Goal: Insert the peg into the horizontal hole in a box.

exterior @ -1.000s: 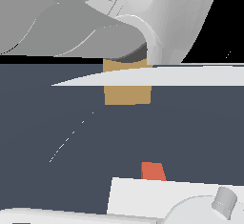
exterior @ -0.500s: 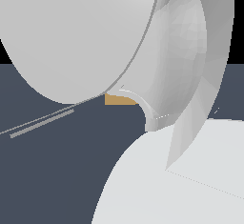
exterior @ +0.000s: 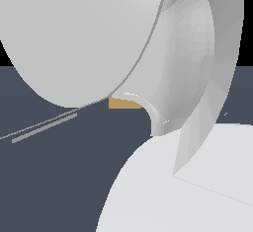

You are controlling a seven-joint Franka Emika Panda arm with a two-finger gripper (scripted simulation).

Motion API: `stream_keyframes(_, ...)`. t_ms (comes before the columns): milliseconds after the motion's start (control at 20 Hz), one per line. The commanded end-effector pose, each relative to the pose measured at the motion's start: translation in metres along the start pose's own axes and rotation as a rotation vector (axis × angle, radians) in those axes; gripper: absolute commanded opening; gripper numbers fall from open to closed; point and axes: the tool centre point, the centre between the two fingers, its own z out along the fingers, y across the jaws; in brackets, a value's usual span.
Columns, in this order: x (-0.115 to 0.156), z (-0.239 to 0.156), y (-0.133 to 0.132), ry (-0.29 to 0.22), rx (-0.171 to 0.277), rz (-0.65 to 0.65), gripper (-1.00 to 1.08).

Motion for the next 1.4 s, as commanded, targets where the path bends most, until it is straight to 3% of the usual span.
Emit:
stream_keyframes(0, 0.001, 0.0, 0.0, 0.0, 0.0, 0.0, -1.0)
stream_keyframes(300, 0.019, -0.005, 0.0, 0.0, 0.0, -0.007, -1.0)
stream_keyframes(600, 0.062, -0.018, -0.002, 0.0, 0.0, -0.024, -1.0)
stream_keyframes(1350, 0.262, -0.077, -0.015, -0.001, -0.001, -0.101, -1.0)
